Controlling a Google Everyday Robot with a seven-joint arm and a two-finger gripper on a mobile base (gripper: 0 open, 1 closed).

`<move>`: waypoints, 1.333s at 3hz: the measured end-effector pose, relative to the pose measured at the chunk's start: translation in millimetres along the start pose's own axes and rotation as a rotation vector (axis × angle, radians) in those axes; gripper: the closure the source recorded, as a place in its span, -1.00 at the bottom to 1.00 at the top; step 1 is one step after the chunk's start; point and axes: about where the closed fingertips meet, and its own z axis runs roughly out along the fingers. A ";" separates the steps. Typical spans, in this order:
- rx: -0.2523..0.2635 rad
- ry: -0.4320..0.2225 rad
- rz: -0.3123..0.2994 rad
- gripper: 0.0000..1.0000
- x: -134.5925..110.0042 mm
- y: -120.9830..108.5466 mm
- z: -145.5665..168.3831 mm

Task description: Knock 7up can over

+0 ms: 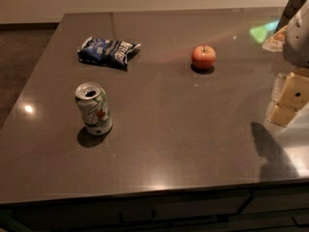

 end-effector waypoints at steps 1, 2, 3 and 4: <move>0.000 0.000 0.000 -1.00 0.0 0.0 0.0; -0.040 -0.056 -0.038 -1.00 -21.6 -2.1 2.6; -0.125 -0.196 -0.084 -1.00 -77.5 3.0 18.7; -0.162 -0.289 -0.107 -1.00 -119.7 11.9 32.7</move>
Offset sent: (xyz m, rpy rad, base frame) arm 0.0159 0.0487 0.0026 0.1262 0.0711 0.1472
